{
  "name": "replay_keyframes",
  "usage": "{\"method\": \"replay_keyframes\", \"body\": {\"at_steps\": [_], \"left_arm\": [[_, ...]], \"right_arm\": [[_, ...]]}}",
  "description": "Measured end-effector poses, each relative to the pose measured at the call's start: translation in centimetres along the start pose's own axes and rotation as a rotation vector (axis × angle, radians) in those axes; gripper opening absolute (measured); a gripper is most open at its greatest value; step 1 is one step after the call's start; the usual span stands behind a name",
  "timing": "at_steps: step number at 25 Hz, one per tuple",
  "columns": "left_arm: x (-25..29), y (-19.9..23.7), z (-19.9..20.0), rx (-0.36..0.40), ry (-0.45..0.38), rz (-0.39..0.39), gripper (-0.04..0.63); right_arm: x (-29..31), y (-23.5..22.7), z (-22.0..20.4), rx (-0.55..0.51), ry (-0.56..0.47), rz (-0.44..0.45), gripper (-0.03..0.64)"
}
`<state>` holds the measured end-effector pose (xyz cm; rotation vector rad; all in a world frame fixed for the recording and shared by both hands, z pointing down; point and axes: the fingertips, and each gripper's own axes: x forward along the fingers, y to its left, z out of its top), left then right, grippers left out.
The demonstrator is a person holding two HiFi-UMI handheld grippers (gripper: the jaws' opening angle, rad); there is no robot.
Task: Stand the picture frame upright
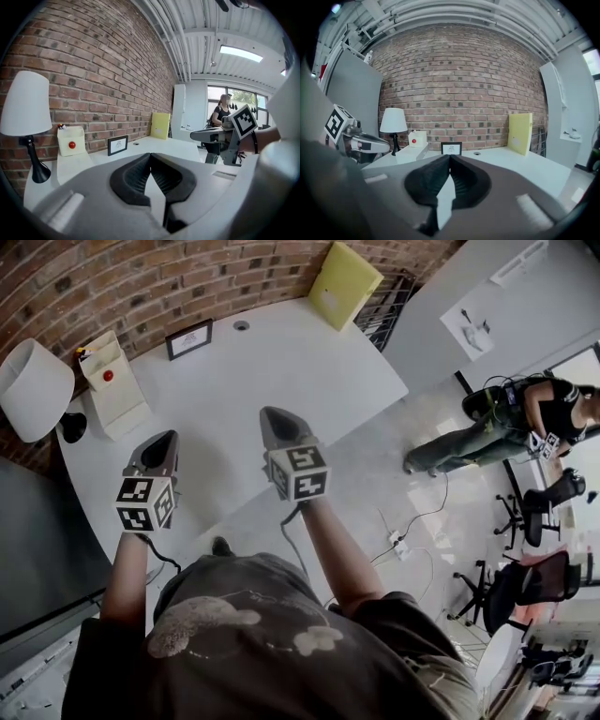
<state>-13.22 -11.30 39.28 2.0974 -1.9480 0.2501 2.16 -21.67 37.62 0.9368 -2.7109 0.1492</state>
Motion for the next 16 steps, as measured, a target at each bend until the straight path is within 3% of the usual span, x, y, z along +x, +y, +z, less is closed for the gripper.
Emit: {"method": "replay_keyframes", "body": {"at_steps": [16], "left_arm": [[-4.0, -9.9, -0.3, 0.037, -0.006, -0.042, 0.011]], "right_arm": [[-12.9, -1.5, -2.6, 0.055, -0.017, -0.061, 0.005]]}}
